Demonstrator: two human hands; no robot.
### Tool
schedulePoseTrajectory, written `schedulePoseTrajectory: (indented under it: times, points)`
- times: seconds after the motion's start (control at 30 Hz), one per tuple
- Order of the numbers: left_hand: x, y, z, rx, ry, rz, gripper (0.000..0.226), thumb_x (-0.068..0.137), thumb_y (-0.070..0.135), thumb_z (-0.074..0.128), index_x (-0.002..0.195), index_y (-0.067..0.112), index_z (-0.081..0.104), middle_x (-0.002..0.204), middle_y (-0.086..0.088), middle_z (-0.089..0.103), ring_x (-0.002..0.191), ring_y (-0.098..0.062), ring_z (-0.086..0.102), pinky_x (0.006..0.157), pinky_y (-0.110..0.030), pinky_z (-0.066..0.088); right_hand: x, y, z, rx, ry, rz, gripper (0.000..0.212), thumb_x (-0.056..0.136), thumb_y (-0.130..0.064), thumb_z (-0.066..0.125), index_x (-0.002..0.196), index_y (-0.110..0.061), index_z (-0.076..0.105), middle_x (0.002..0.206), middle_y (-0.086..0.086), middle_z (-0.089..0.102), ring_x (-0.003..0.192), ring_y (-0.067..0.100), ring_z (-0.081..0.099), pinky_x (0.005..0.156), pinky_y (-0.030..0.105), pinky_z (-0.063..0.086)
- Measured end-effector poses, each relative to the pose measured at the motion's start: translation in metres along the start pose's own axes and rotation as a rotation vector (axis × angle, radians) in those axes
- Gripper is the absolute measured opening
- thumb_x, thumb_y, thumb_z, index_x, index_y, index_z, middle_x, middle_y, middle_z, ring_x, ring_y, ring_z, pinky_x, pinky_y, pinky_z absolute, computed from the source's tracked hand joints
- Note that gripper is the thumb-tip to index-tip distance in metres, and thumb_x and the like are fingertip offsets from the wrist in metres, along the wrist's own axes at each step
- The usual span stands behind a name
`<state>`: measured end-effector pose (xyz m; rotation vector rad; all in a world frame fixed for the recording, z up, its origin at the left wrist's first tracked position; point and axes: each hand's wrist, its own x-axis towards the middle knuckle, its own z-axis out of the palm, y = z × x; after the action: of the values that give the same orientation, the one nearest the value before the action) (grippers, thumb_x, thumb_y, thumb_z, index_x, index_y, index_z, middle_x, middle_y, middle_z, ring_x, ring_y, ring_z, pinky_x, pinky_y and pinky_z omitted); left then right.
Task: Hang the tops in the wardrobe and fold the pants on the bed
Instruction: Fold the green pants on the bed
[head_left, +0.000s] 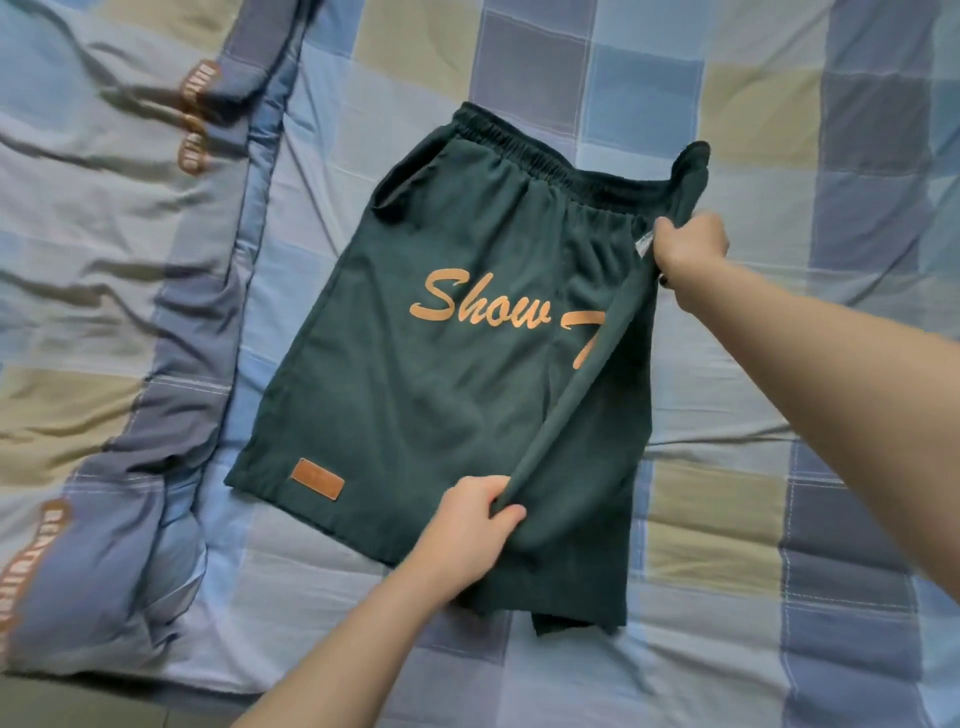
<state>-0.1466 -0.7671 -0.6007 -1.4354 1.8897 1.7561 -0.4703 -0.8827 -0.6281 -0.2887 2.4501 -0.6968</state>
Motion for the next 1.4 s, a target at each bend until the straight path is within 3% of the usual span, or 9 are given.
schedulePoseTrajectory:
  times: [0.23, 0.37, 0.53, 0.67, 0.8, 0.93, 1.07, 1.27, 1.4]
  points:
    - [-0.013, -0.090, -0.115, -0.107, 0.278, -0.182, 0.008, 0.085, 0.007, 0.070, 0.078, 0.007, 0.067, 0.070, -0.008, 0.069, 0.065, -0.014, 0.057, 0.068, -0.032, 0.043, -0.054, -0.086, 0.070, 0.087, -0.100, -0.166, 0.022, 0.097, -0.033, 0.049, 0.099, -0.010, 0.047, 0.102, 0.008, 0.055, 0.078, 0.023, 0.056, 0.073, 0.039, 0.059]
    - [-0.014, -0.126, -0.159, -0.114, 0.391, -0.293, 0.010, 0.083, 0.013, 0.073, 0.076, 0.007, 0.069, 0.073, -0.010, 0.071, 0.070, -0.023, 0.060, 0.073, -0.037, 0.047, -0.081, -0.121, 0.120, 0.191, -0.140, -0.132, 0.022, 0.097, -0.029, 0.050, 0.109, -0.011, 0.053, 0.108, 0.005, 0.058, 0.093, 0.021, 0.059, 0.075, 0.036, 0.059]
    - [-0.009, -0.144, -0.192, -0.007, 0.531, -0.339, 0.013, 0.084, 0.018, 0.072, 0.079, 0.007, 0.067, 0.069, -0.007, 0.064, 0.076, -0.029, 0.057, 0.065, -0.030, 0.031, -0.094, -0.155, 0.165, 0.059, -0.111, -0.209, 0.023, 0.097, -0.030, 0.051, 0.082, -0.016, 0.041, 0.097, 0.005, 0.049, 0.088, 0.022, 0.049, 0.091, 0.043, 0.053]
    - [-0.002, -0.148, -0.204, 0.036, 0.577, -0.322, 0.023, 0.087, 0.014, 0.069, 0.068, 0.010, 0.056, 0.058, 0.001, 0.051, 0.073, -0.033, 0.052, 0.062, -0.031, 0.023, -0.092, -0.173, 0.185, 0.003, -0.075, -0.217, 0.020, 0.098, -0.028, 0.049, 0.088, -0.014, 0.039, 0.100, 0.006, 0.047, 0.088, 0.023, 0.046, 0.088, 0.035, 0.050]
    - [0.006, -0.146, -0.211, 0.090, 0.562, -0.295, 0.016, 0.089, 0.013, 0.066, 0.078, 0.002, 0.063, 0.079, -0.018, 0.065, 0.084, -0.040, 0.058, 0.072, -0.040, 0.039, -0.094, -0.193, 0.202, -0.065, 0.000, -0.293, 0.019, 0.099, -0.024, 0.046, 0.112, -0.009, 0.049, 0.112, 0.008, 0.051, 0.097, 0.023, 0.049, 0.079, 0.026, 0.037]
    - [0.008, -0.151, -0.208, 0.172, 0.560, -0.288, 0.017, 0.089, 0.004, 0.060, 0.106, 0.002, 0.062, 0.108, -0.020, 0.060, 0.100, -0.039, 0.056, 0.084, -0.040, 0.040, -0.105, -0.201, 0.215, -0.014, -0.327, -0.369, 0.044, 0.096, -0.031, 0.051, 0.134, -0.009, 0.048, 0.115, 0.003, 0.053, 0.105, 0.018, 0.052, 0.086, 0.026, 0.045]
    - [0.008, -0.156, -0.199, 0.135, 0.544, -0.267, 0.045, 0.090, 0.008, 0.061, 0.132, 0.003, 0.047, 0.128, -0.020, 0.052, 0.116, -0.038, 0.050, 0.096, -0.041, 0.037, -0.120, -0.162, 0.201, 0.190, -0.274, -0.371, 0.032, 0.092, -0.030, 0.054, 0.120, -0.016, 0.061, 0.109, -0.004, 0.063, 0.094, 0.010, 0.055, 0.083, 0.024, 0.047]
    - [0.019, -0.168, -0.210, -0.067, 0.423, -0.302, 0.023, 0.090, 0.031, 0.066, 0.099, 0.010, 0.060, 0.095, -0.006, 0.068, 0.095, -0.028, 0.060, 0.074, -0.033, 0.039, -0.153, 0.032, 0.128, 0.076, 0.223, 0.015, 0.020, 0.092, -0.017, 0.047, 0.107, -0.008, 0.056, 0.103, 0.012, 0.062, 0.094, 0.026, 0.057, 0.085, 0.032, 0.042]
    - [0.024, -0.178, -0.212, -0.124, 0.396, -0.278, 0.027, 0.091, 0.025, 0.066, 0.079, 0.002, 0.058, 0.071, -0.005, 0.059, 0.069, -0.021, 0.052, 0.060, -0.032, 0.037, -0.194, 0.115, 0.119, 0.246, -0.055, 0.345, 0.027, 0.098, -0.024, 0.042, 0.080, -0.008, 0.057, 0.085, 0.015, 0.059, 0.066, 0.025, 0.056, 0.060, 0.028, 0.046]
